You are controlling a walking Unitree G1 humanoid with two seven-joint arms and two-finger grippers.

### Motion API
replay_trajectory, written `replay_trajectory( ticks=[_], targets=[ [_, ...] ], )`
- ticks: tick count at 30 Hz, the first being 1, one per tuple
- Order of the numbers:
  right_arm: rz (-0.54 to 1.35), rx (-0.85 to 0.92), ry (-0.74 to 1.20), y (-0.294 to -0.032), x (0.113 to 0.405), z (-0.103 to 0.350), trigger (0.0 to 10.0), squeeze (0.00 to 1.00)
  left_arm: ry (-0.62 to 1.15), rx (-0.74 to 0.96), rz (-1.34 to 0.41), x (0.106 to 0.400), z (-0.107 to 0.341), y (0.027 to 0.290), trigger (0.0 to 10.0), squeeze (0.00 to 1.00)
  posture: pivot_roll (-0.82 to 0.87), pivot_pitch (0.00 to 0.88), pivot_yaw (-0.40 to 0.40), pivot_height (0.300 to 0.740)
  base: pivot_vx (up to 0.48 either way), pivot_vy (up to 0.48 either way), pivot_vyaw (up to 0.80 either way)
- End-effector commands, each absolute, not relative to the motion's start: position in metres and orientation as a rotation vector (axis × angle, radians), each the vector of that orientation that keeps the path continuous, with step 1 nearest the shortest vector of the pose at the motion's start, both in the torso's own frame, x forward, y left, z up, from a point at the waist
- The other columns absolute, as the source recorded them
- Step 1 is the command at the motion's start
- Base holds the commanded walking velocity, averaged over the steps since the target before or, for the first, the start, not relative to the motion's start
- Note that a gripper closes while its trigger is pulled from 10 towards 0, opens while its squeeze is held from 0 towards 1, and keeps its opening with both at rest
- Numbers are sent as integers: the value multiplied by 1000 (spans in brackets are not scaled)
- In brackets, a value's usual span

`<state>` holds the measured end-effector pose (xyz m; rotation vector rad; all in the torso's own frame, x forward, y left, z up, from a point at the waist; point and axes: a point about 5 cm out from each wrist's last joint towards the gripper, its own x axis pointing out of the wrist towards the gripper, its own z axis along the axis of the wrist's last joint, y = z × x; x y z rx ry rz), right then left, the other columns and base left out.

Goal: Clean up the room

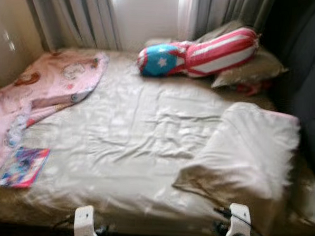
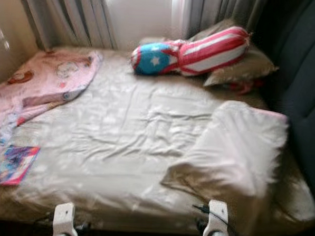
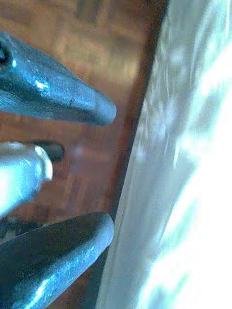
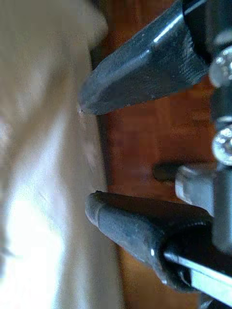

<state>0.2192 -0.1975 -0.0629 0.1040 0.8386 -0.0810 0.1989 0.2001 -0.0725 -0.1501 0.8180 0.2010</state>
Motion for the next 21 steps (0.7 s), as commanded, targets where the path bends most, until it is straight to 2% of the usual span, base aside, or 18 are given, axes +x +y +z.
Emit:
replay_trajectory(
  ticks=[1,16,21],
  targets=[
    [-62,116,867,-187,213,-68,10000,0,844,-125,222,190,-75,211,10000,0,-1,2,28,740,0,-307,-675],
    [-70,123,856,-188,211,-69,10000,0,853,-122,217,187,-77,211,10000,0,-5,0,28,740,0,-299,0],
    [-64,120,853,-187,212,-68,10000,0,846,-133,227,187,-77,212,10000,0,-6,0,29,740,0,0,0]
  ],
)
